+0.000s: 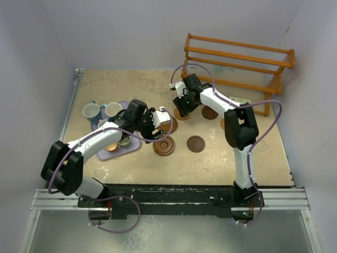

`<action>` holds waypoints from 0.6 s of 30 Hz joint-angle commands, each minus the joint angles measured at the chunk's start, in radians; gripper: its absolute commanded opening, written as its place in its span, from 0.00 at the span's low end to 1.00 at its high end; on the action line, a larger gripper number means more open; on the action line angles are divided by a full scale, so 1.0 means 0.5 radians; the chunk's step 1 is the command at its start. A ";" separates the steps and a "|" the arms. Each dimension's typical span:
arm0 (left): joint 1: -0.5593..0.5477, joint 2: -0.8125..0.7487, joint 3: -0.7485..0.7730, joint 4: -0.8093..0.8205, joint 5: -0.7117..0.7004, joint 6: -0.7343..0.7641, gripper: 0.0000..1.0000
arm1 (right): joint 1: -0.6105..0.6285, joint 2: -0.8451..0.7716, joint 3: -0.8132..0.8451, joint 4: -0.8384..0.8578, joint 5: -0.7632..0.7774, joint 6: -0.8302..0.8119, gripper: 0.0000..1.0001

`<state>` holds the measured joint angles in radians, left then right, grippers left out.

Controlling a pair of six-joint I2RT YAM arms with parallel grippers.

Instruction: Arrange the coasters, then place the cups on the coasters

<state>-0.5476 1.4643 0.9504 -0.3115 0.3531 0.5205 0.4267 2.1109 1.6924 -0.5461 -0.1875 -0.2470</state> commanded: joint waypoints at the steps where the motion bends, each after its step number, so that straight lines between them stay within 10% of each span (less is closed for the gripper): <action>1: 0.030 -0.131 -0.030 0.035 0.066 0.038 0.77 | 0.000 0.125 0.189 -0.029 0.160 0.044 0.54; 18: 0.079 -0.225 -0.058 0.033 0.032 0.038 0.77 | 0.043 0.074 -0.053 -0.199 0.150 -0.072 0.33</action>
<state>-0.5190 1.3960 0.9180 -0.3161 0.3553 0.5205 0.4335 2.1944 1.7287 -0.5484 -0.0818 -0.2596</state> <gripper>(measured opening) 0.772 0.342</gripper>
